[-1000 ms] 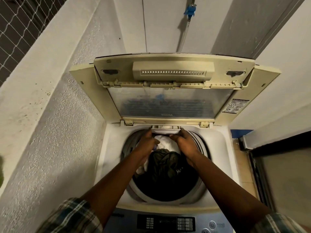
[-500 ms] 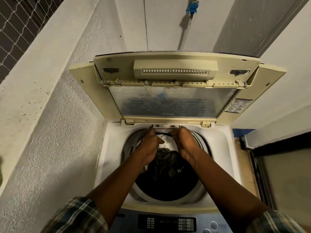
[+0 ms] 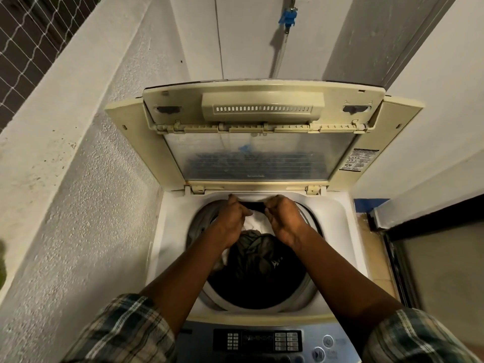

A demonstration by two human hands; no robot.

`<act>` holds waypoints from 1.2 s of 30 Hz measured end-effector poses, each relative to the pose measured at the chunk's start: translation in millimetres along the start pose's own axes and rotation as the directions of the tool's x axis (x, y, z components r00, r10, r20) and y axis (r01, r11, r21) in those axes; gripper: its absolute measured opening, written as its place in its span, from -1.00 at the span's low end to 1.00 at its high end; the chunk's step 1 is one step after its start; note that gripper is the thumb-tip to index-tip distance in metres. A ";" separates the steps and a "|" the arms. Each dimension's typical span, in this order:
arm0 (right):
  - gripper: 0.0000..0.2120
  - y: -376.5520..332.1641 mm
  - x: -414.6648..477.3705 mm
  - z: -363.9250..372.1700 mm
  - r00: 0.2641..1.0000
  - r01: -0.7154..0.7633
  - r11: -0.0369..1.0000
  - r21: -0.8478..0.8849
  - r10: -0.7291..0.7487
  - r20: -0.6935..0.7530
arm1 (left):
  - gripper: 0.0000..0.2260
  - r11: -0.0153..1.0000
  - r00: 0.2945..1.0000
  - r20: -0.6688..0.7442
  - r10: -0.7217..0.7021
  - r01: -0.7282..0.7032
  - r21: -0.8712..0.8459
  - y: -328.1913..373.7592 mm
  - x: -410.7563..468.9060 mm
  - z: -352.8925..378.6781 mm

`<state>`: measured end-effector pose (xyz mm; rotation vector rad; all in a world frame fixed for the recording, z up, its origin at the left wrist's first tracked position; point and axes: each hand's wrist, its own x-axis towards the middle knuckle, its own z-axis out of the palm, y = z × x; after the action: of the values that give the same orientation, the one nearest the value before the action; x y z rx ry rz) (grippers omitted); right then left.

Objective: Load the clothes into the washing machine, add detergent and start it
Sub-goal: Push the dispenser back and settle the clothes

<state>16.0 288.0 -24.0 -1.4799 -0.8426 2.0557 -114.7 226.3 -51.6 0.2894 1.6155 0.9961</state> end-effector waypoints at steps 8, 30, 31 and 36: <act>-0.58 20.0 -34.4 -38.8 0.921 0.361 0.763 -0.536 -0.383 0.075 | -0.50 0.885 0.917 -0.179 0.356 -0.270 0.379 15.9 -76.9 -19.4; -0.41 -157.1 -112.1 16.1 0.312 0.444 -0.350 -0.825 -0.803 0.509 | -0.39 -0.122 0.335 0.247 0.909 -0.354 0.927 180.5 -125.2 -24.8; -0.40 -160.1 -109.4 16.6 0.338 0.427 -0.352 -0.833 -0.792 0.509 | -0.38 -0.124 0.360 0.249 0.899 -0.336 0.934 183.3 -122.6 -24.7; -0.41 -157.8 -106.2 13.7 0.309 0.365 -0.402 -0.840 -0.799 0.516 | -0.48 -0.109 0.319 0.223 0.921 -0.338 0.935 187.4 -123.3 -20.0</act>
<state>38.9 323.7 161.9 -1.0376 -2.3988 -0.0755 -153.7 250.3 168.8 2.1294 2.5283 0.7483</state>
